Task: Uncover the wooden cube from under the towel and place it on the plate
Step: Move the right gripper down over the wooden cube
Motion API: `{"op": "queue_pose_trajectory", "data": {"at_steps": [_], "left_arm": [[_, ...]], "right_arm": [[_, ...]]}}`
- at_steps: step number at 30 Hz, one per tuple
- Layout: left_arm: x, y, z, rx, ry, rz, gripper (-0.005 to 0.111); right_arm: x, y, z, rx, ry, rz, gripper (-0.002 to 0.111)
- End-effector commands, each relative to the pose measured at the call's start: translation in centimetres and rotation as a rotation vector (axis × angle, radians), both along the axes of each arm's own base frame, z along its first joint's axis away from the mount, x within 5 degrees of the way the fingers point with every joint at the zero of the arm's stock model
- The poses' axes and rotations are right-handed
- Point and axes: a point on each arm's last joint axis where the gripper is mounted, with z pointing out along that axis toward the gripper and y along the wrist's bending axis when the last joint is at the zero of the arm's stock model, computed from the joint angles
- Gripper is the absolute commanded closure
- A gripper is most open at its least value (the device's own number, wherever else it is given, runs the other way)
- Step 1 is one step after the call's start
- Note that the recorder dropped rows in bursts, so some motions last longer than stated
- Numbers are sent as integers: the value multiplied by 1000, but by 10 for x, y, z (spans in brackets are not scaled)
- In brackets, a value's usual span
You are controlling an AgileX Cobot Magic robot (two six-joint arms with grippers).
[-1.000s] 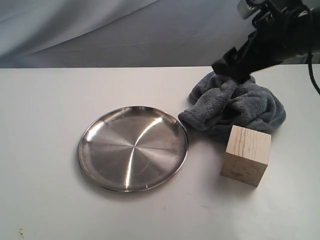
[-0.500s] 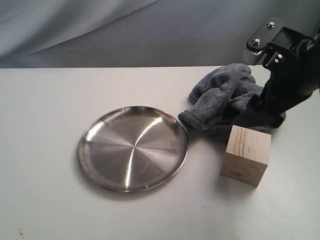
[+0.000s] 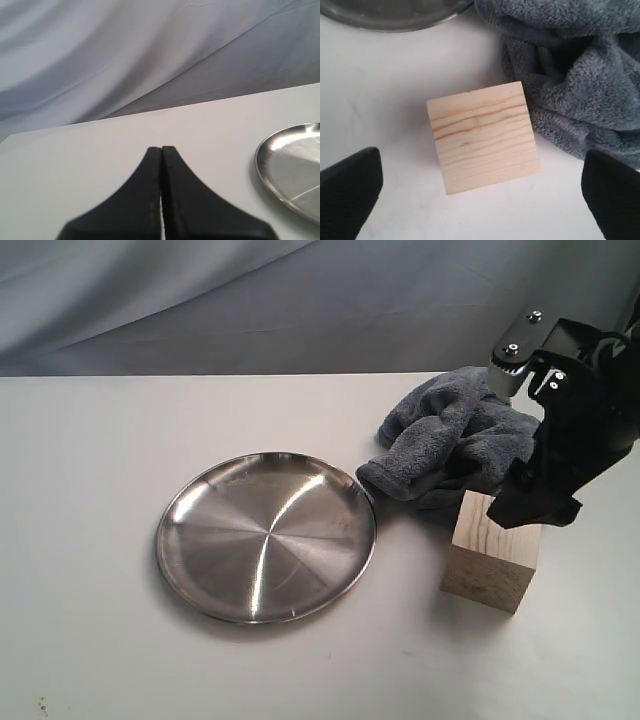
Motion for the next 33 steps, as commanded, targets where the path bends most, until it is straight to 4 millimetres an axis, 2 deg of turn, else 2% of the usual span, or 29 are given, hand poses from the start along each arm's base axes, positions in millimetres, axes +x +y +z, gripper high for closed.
{"op": "queue_pose_trajectory", "data": {"at_steps": [1, 7, 12, 16, 18, 27, 33], "left_arm": [[0, 0, 1, -10, -13, -2, 107], [0, 0, 1, -10, -13, -2, 107], [0, 0, 1, -10, -13, -2, 107], [0, 0, 1, -10, -13, -2, 107], [0, 0, 1, -10, -13, -2, 107], [0, 0, 1, -10, -13, -2, 107], [0, 0, 1, -10, -13, -2, 107]], "right_arm": [[0, 4, -7, 39, 50, -19, 3], [1, 11, -5, 134, 59, -58, 3], [5, 3, -7, 15, -6, 9, 3], [7, 3, -10, -10, -19, 75, 3], [9, 3, -17, -12, 7, 75, 3], [28, 6, -75, -61, 170, 81, 3], [36, 5, -89, -96, 158, 91, 3]]}}
